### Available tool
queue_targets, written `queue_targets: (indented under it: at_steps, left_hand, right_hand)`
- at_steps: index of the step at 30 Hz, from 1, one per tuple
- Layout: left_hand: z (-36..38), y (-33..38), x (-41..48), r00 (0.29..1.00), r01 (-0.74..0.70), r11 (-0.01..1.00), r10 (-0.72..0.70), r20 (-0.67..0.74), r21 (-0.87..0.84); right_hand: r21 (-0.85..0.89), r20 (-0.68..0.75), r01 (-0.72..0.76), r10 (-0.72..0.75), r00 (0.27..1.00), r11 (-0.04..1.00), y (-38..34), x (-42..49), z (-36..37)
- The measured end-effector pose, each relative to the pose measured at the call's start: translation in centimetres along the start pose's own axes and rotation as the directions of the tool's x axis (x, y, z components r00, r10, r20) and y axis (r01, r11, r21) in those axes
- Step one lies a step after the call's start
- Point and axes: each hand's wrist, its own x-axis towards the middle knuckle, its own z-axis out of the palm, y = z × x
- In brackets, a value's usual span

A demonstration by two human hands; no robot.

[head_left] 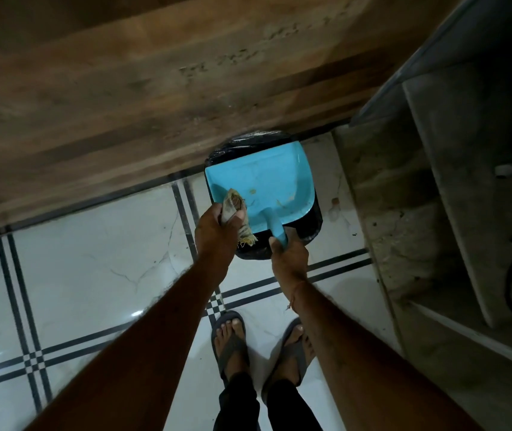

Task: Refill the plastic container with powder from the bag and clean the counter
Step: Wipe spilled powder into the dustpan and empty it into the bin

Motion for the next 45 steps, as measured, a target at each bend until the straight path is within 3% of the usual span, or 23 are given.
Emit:
queue_targets:
  at_steps: [4,7,9,10,11,13,15,17,21,23,26,28,31,35,39,43,45]
  left_hand:
    - [0.1,0.0,0.1,1.0,-0.021,1.0,0.021,0.005,0.016]
    - [0.1,0.2,-0.3,0.999,-0.047,0.999,0.047,0.002,0.02]
    - [-0.1,0.7,-0.9,0.997,-0.081,0.996,0.081,-0.001,0.04]
    - [-0.2,1.2,-1.4,0.994,-0.106,0.992,0.106,0.003,0.066]
    - [-0.4,1.7,-2.0,0.991,-0.135,0.986,0.134,0.013,0.101]
    - [-0.8,2.9,-3.5,0.978,-0.208,0.954,0.204,0.044,0.213]
    - [-1.3,4.6,-5.9,0.948,-0.317,0.877,0.295,0.115,0.361]
    - [-2.1,6.6,-9.0,0.902,-0.431,0.78,0.359,0.239,0.454]
    - [-4.2,11.3,-16.2,0.77,-0.596,0.726,0.398,0.498,0.342]
    - [-5.2,14.5,-19.8,0.799,-0.573,0.742,0.413,0.437,0.347]
    - [-6.6,20.4,-24.4,0.919,-0.376,0.855,0.293,0.265,0.358]
    - [-7.2,24.3,-26.9,0.928,-0.245,0.947,0.167,0.333,0.208]
    - [-7.3,29.8,-30.3,0.875,-0.211,0.977,0.17,0.454,0.042]
    - [-6.0,36.6,-35.1,0.84,-0.343,0.937,0.336,0.426,-0.062]
    - [-3.6,41.5,-39.0,0.713,-0.549,0.832,0.518,0.472,-0.084]
    - [-1.2,46.1,-40.3,0.646,-0.651,0.757,0.594,0.479,-0.06]
    - [0.0,48.4,-40.4,0.627,-0.657,0.75,0.597,0.501,-0.071]
  right_hand:
    - [-0.22,0.024,-0.057,0.064,0.998,0.974,-0.1,2.1,0.5]
    - [-0.437,0.033,-0.119,0.148,0.988,0.892,-1.2,2.2,-0.3]
    - [-0.456,0.037,-0.077,0.105,0.994,0.887,-2.2,1.8,-1.2]
    - [-0.335,0.022,-0.028,0.037,0.999,0.942,-2.7,1.6,-1.8]
    - [-0.086,0.03,-0.013,0.015,0.999,0.996,-3.8,0.8,-2.6]
    - [0.404,0.237,-0.15,0.056,0.97,0.902,-7.2,-1.8,-4.7]
    - [0.506,0.46,-0.321,0.065,0.886,0.8,-10.5,-4.5,-7.4]
    - [0.514,0.521,-0.364,0.055,0.852,0.777,-12.7,-6.9,-10.2]
    - [0.592,0.432,-0.368,0.103,0.896,0.717,-15.7,-11.8,-16.1]
    - [0.64,0.39,-0.358,0.114,0.914,0.68,-17.6,-14.3,-19.5]
    - [0.686,0.388,-0.364,0.106,0.915,0.63,-21.2,-17.9,-24.7]
    - [0.716,0.381,-0.34,0.067,0.922,0.61,-23.6,-20.3,-28.2]
    - [0.768,0.338,-0.28,0.006,0.941,0.576,-27.3,-23.3,-33.5]
    - [0.837,0.196,-0.103,-0.119,0.973,0.537,-30.8,-25.9,-40.2]
    - [0.845,0.029,0.025,-0.093,0.995,0.534,-32.9,-26.2,-44.7]
    - [0.845,-0.078,0.116,-0.094,0.992,0.522,-35.2,-25.6,-49.1]
    - [0.824,-0.105,0.186,-0.179,0.978,0.535,-35.8,-25.4,-51.6]
